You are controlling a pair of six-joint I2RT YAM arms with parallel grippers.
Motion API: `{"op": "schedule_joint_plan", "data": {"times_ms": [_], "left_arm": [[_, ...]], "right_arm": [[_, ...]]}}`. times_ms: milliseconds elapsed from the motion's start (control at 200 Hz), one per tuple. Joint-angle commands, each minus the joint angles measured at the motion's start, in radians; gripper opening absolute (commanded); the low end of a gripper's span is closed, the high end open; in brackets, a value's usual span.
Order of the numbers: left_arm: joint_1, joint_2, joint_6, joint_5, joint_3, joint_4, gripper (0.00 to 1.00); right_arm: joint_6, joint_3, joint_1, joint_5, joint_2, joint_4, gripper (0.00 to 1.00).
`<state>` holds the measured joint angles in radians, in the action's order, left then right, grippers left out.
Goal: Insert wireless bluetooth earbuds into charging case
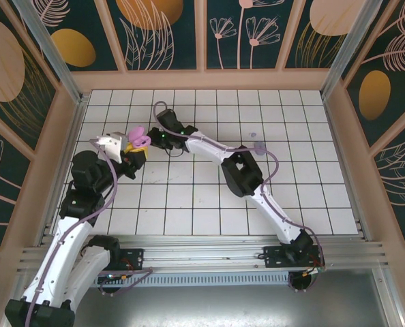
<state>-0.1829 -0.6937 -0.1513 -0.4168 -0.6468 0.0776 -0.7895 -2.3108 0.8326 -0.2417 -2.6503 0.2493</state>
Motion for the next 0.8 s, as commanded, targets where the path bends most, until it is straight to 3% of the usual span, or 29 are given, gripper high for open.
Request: {"op": "schedule_joint_plan", "data": {"times_ms": [0, 155, 420, 791], "left_arm": [[0.005, 0.016, -0.016, 0.0, -0.001, 0.011, 0.09], [0.005, 0.03, -0.017, -0.008, -0.002, 0.02, 0.09], [0.005, 0.063, -0.011, -0.008, -0.001, 0.049, 0.09], [0.005, 0.085, 0.004, 0.0, 0.001, 0.062, 0.09]], "right_arm": [[0.032, -0.05, 0.037, 0.105, -0.023, -0.018, 0.29], [0.093, -0.067, 0.071, 0.212, -0.046, -0.043, 0.39], [0.174, -0.091, 0.112, 0.313, -0.09, -0.083, 0.41], [0.25, -0.104, 0.136, 0.353, -0.134, -0.148, 0.42]]}}
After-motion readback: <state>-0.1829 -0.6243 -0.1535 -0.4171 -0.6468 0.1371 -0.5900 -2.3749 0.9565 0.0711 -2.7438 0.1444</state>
